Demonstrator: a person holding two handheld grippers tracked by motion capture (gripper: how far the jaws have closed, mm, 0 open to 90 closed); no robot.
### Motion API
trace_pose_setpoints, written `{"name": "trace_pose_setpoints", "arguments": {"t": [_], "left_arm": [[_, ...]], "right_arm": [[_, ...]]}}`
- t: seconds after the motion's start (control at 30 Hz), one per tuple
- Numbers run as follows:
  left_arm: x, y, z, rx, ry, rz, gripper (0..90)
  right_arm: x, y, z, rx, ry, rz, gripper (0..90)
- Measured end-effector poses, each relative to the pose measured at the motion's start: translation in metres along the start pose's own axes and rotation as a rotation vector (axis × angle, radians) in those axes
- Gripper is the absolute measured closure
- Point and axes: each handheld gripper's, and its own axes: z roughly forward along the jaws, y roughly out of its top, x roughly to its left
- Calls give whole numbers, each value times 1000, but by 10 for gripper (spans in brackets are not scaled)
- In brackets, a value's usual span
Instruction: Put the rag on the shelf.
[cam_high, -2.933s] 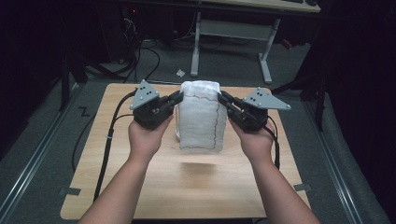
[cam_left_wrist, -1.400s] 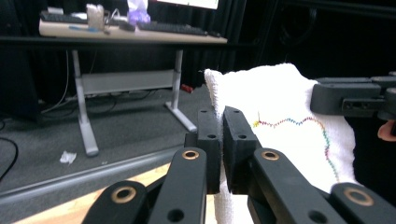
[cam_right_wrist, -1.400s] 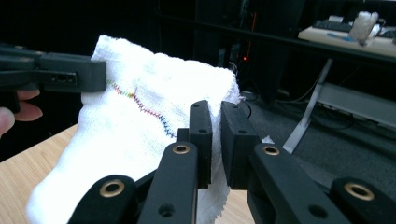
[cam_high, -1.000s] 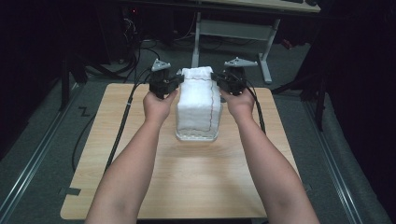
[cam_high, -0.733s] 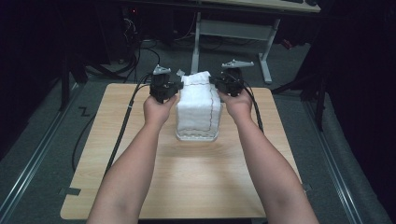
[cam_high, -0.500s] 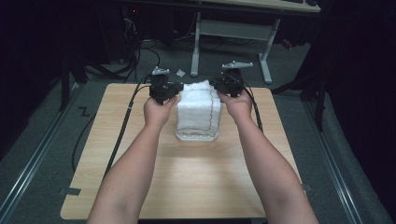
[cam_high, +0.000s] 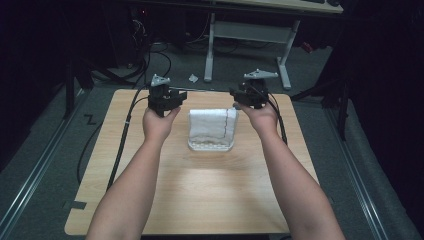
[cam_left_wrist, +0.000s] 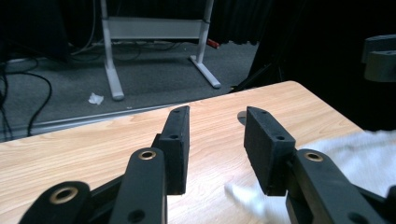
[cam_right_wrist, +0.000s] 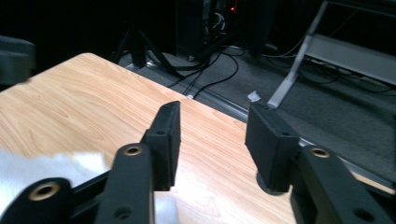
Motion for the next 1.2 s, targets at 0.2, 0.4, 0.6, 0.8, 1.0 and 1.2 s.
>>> {"name": "trace_pose_setpoints", "arguments": {"t": [0.2, 0.4, 0.6, 0.8, 1.0, 1.2], "left_arm": [[1, -11, -21, 0, 18, 26, 598], [1, -29, -40, -16, 10, -1, 599], [-5, -42, -60, -16, 8, 35, 598], [-11, -59, -84, -23, -12, 57, 592], [-18, -86, -104, -2, -48, 73, 577], [-22, -125, -120, 49, -89, 67, 569]], "right_arm": [[1, -11, -20, -6, -15, -6, 535], [3, -25, -40, -20, -10, 0, 541], [8, -41, -62, -45, -6, -4, 521], [16, -62, -80, -52, -4, -30, 493], [29, -86, -95, -55, 20, -38, 489], [47, -120, -104, -26, 49, -75, 479]]}}
